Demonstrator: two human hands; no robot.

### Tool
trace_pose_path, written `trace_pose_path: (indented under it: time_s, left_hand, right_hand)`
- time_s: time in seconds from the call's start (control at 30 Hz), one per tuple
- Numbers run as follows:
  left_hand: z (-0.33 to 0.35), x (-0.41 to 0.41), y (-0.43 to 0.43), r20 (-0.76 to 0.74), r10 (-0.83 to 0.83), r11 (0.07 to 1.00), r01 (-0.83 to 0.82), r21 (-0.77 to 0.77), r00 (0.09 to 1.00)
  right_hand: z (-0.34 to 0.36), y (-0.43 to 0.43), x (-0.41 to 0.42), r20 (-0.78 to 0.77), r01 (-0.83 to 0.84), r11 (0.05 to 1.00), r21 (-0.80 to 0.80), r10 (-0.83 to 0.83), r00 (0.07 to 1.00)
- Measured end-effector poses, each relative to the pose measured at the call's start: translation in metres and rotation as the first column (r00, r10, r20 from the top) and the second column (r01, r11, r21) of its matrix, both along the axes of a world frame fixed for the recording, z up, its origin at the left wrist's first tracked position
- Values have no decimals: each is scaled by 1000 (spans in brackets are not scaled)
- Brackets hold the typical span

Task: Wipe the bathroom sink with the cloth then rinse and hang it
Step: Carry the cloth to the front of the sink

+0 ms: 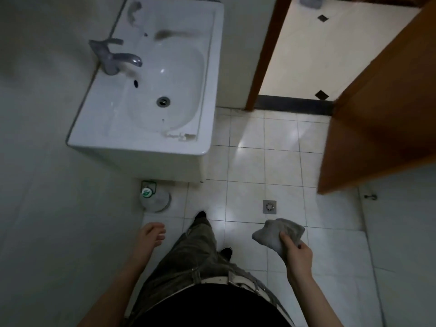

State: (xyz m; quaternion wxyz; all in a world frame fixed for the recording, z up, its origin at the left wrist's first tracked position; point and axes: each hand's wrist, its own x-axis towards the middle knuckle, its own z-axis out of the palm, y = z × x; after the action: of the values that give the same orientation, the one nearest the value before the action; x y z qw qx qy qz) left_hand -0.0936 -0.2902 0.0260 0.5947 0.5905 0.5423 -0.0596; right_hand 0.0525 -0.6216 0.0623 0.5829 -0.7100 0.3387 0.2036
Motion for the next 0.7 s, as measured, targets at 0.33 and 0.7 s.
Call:
trace_pose_path:
  time_s: [0.33, 0.7]
  left_hand:
    - [-17, 117, -44, 6, -85, 996, 85, -1, 996]
    - [-20, 337, -92, 38, -83, 994, 85, -66, 996]
  right_hand:
    - [-11, -15, 120, 68, -70, 997, 32, 67, 995]
    - [2, -50, 334, 72, -161, 986, -49, 164, 984]
